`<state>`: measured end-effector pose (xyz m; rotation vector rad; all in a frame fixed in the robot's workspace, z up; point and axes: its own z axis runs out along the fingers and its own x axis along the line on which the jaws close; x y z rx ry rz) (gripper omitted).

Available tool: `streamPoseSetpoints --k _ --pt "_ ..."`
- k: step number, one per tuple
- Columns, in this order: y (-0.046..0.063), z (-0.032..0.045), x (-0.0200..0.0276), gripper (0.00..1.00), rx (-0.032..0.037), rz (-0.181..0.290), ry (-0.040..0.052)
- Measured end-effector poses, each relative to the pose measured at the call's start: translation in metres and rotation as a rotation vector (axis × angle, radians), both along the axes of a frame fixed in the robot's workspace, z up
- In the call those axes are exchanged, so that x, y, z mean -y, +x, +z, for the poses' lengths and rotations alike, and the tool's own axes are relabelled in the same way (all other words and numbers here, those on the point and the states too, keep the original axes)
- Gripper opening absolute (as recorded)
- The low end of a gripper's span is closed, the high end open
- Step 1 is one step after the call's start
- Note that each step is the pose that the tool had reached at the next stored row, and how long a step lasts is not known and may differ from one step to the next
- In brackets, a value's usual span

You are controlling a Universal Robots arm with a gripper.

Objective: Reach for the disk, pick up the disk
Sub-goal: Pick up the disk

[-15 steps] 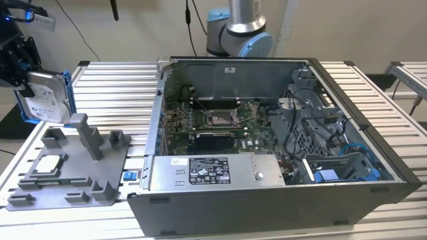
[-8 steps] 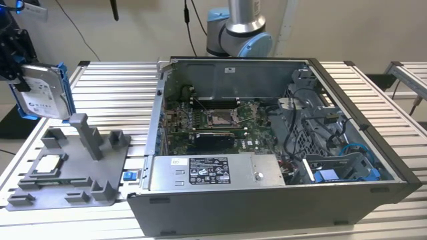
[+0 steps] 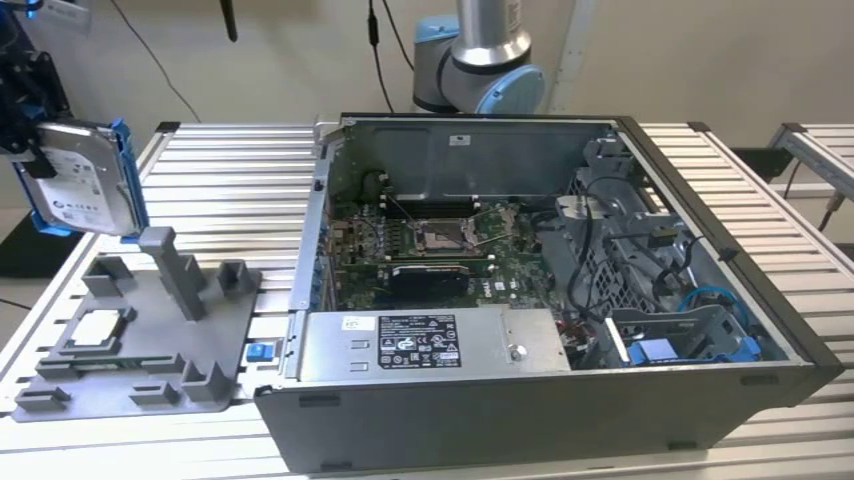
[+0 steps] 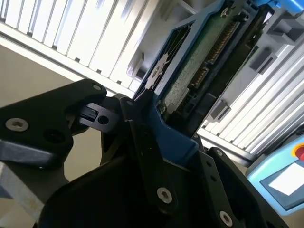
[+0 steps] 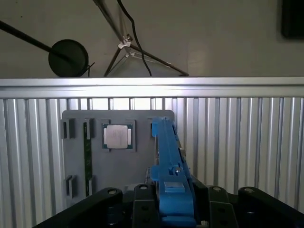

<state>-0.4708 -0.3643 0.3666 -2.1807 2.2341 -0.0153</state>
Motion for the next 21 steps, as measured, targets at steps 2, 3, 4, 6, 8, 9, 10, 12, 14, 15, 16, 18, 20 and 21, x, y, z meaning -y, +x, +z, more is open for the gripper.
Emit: streamPoseSetpoints --k 2,3,4,6,8,9,10,12,14,15,16,18,20,21 --pt "0.0 0.0012 0.0 0.0 0.0084 0.0 -0.0054" --pt "0.0 0.0021 0.0 0.0 0.0133 0.0 -0.0078" --pt "0.0 0.0031 0.0 0.0 0.018 0.0 -0.011" --pt "0.0 0.0057 0.0 0.0 0.0256 0.0 -0.0163" --pt "0.0 0.008 0.0 0.0 0.0344 0.0 -0.0194" --pt "0.0 0.0091 0.0 0.0 0.0396 0.0 -0.0208" --pt "0.0 0.0101 0.0 0.0 0.0449 0.0 -0.0224" --pt "0.0 0.0126 0.0 0.0 0.0546 0.0 -0.0252" --pt "0.0 0.0157 0.0 0.0 0.0627 0.0 -0.0278" --pt "0.0 0.0172 0.0 0.0 0.0664 0.0 -0.029" --pt "0.0 0.0186 0.0 0.0 0.0706 0.0 -0.03" --pt "0.0 0.0224 0.0 0.0 0.0782 0.0 -0.0316" --pt "0.0 0.0271 0.0 0.0 0.0837 0.0 -0.0322" --pt "0.0 0.0293 0.0 0.0 0.0861 0.0 -0.0323"
